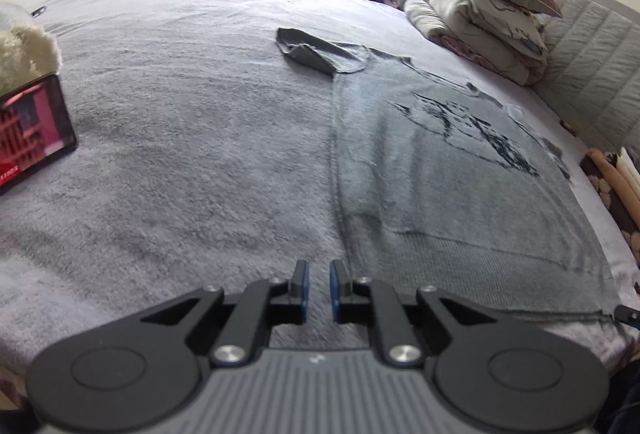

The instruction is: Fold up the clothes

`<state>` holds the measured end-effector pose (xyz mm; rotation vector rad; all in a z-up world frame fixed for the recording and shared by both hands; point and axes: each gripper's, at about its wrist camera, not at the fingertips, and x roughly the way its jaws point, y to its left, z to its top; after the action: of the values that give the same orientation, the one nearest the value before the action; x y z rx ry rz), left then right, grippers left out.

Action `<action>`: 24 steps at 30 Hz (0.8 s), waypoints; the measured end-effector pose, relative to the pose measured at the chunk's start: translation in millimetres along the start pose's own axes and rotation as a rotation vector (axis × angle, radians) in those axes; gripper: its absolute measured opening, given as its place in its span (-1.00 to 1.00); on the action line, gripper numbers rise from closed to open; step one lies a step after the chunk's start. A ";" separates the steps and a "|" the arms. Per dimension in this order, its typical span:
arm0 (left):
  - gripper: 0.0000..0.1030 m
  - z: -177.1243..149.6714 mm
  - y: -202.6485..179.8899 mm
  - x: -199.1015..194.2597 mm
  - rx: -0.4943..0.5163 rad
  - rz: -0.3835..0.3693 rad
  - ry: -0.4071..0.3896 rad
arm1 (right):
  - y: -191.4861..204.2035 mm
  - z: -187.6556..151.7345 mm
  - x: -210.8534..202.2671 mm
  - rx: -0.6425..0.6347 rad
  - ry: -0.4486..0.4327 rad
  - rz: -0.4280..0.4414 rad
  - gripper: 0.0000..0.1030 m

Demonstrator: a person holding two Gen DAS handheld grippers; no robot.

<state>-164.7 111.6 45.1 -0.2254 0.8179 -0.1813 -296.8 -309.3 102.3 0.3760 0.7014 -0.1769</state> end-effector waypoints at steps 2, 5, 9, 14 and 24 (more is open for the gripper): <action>-0.75 6.5 3.9 3.4 -0.025 0.011 0.005 | -0.2 9.0 -2.3 0.011 -0.016 0.023 -0.59; -0.52 16.5 3.1 8.4 -0.038 0.049 0.003 | 1.5 26.9 2.5 -0.001 -0.020 0.057 -0.20; -0.26 34.1 -4.8 16.4 -0.029 0.055 -0.006 | 8.1 55.1 14.9 -0.034 -0.024 0.066 -0.18; -0.04 68.5 -11.9 31.5 -0.026 0.068 -0.017 | 14.3 91.1 27.6 -0.050 -0.029 0.088 -0.06; 0.19 160.2 -4.6 84.4 -0.172 0.031 -0.033 | -9.4 197.4 76.2 0.131 -0.071 0.097 0.21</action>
<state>9.8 107.0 93.3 -0.3768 0.8044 -0.0781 -124.7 -398.3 187.8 0.5261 0.6018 -0.1436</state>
